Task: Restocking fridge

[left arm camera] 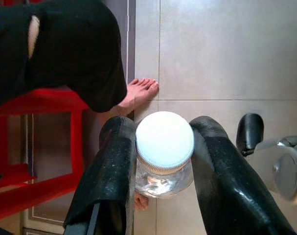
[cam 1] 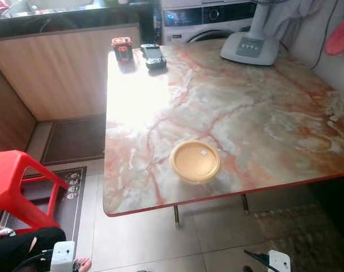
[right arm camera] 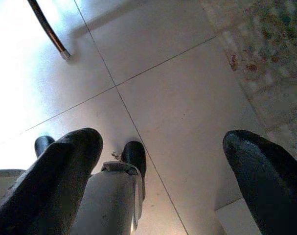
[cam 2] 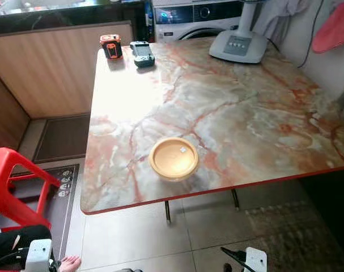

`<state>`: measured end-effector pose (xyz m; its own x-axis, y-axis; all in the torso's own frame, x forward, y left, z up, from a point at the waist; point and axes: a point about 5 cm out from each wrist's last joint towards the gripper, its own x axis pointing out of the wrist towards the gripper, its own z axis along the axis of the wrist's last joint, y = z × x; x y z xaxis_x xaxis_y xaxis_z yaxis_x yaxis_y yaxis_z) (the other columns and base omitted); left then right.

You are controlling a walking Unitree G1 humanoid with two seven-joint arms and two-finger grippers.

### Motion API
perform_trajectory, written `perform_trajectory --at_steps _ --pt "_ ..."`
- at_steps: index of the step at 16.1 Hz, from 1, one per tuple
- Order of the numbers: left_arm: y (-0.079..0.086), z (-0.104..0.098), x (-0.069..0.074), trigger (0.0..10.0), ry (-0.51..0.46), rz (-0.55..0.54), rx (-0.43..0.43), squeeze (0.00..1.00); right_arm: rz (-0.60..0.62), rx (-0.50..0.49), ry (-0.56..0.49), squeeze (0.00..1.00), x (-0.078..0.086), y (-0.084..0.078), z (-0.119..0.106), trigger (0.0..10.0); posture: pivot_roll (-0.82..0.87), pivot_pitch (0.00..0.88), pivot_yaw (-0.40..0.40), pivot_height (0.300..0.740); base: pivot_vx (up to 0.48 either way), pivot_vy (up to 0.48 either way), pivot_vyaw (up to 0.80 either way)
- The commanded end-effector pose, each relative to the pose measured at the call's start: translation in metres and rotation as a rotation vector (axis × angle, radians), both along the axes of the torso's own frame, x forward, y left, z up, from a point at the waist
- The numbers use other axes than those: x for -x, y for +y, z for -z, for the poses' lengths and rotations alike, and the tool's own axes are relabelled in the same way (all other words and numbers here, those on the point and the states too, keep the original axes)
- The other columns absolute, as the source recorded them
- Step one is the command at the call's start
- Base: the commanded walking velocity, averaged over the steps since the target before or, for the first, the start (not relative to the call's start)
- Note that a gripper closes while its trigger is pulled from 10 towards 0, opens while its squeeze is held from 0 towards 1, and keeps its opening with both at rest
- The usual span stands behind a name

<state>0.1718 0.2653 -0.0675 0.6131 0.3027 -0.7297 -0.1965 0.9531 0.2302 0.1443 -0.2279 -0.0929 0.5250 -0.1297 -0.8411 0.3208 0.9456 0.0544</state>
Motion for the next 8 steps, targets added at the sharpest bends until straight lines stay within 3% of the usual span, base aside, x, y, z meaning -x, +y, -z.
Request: perform_trajectory --at_steps 1,2,3,5,8 --pt "0.003 0.001 0.005 10.0 0.022 0.005 -0.024 0.0 0.016 -0.011 0.012 0.0 0.004 0.002 0.002 10.0 0.18 0.048 0.033 0.74 0.0 0.0 0.0" --pt "0.003 0.001 0.005 10.0 0.022 0.005 -0.024 0.0 0.016 -0.011 0.012 0.0 0.004 0.002 0.002 10.0 0.18 0.048 0.033 0.74 0.0 0.0 0.0" --pt "-0.01 0.007 0.005 10.0 0.058 0.056 0.0 0.0 -0.049 -0.008 0.021 0.0 0.003 0.003 0.002 10.0 0.17 0.056 0.041 0.74 0.0 0.0 0.0" --pt "-0.031 0.01 0.0 10.0 0.088 0.255 0.004 0.0 -0.14 -0.007 0.025 0.0 0.001 0.005 0.001 10.0 0.17 0.054 0.041 0.74 0.0 0.0 0.0" --pt "-0.035 0.009 -0.004 10.0 0.06 0.337 -0.027 0.0 -0.163 -0.001 0.02 0.0 -0.001 0.005 0.0 10.0 0.17 0.064 0.039 0.74 0.0 0.0 0.0"
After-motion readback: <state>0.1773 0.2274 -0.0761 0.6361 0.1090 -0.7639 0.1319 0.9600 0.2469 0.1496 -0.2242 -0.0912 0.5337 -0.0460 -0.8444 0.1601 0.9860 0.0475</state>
